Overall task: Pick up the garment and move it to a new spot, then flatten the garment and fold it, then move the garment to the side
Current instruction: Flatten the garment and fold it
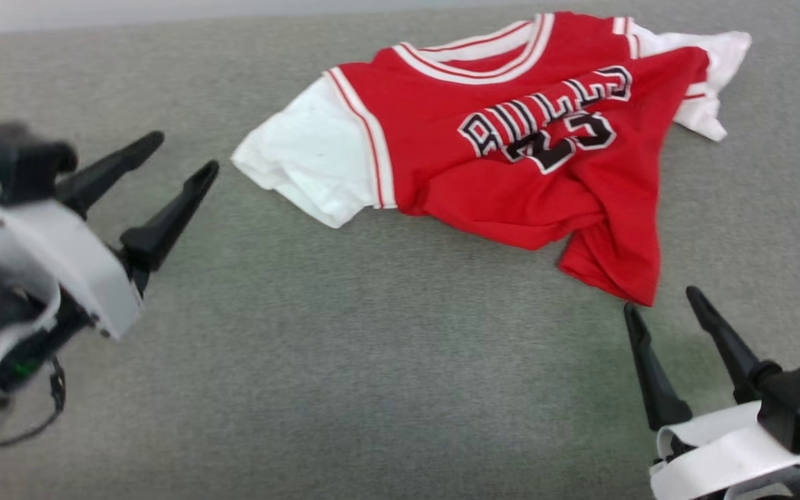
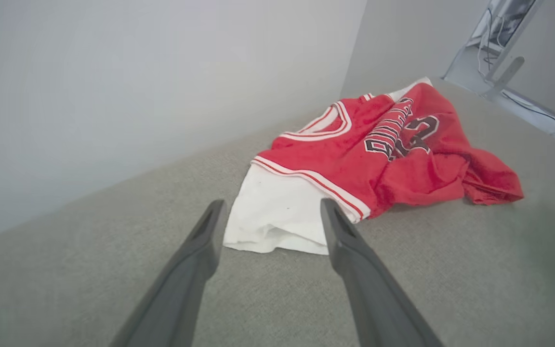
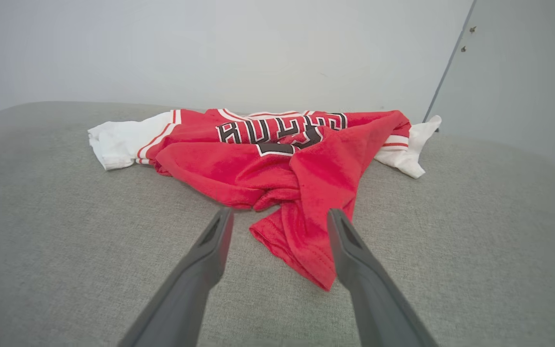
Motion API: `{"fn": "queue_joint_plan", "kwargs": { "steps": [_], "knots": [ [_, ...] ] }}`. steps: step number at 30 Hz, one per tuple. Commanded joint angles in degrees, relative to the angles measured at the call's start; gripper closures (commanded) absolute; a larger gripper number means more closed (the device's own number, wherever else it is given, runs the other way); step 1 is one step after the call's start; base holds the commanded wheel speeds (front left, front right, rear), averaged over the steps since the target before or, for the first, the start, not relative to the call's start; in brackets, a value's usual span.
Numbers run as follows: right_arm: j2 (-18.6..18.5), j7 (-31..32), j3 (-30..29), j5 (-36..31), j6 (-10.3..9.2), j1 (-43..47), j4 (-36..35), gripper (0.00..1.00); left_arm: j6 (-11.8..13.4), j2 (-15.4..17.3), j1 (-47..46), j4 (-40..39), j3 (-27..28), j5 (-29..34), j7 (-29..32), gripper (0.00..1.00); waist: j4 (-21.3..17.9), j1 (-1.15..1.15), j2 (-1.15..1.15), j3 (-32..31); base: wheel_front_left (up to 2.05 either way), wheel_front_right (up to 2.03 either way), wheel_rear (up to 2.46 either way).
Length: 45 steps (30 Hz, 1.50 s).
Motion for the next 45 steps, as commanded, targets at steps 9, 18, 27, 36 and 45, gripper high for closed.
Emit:
{"fn": "queue_joint_plan", "kwargs": {
  "steps": [9,18,27,36,45],
  "knots": [
    [2.69,-0.90,3.25,-2.73,-0.06,3.30,-5.33,0.00,-0.15,2.86,-19.73,8.72,-14.20,-14.46,22.01,0.00,-6.97,0.00,0.00,5.08,0.00,0.00,0.00],
    [3.45,-3.23,4.81,-2.87,-0.06,3.78,-5.36,0.00,-0.16,3.18,-29.57,16.39,-21.91,-20.46,35.18,0.00,-10.31,0.00,0.00,8.46,0.00,0.00,0.00],
    [3.48,-4.68,7.65,-1.80,-0.06,2.28,-5.83,0.00,-0.16,5.20,-38.47,21.97,-25.71,-19.23,36.40,0.00,-13.60,0.00,0.00,12.58,0.00,0.00,0.00],
    [3.48,-6.04,7.86,-1.08,-0.06,3.32,-5.27,0.00,-0.17,5.89,-38.37,23.92,-30.10,-26.44,40.60,0.00,-15.05,0.00,0.00,14.26,0.00,0.00,0.00],
    [3.48,-3.79,8.88,-1.85,-0.06,-1.18,-5.25,0.00,-0.22,5.84,-38.88,21.33,-32.39,-30.01,42.43,1.00,-13.82,0.00,0.00,15.00,0.00,0.00,0.00]
  ]
}}
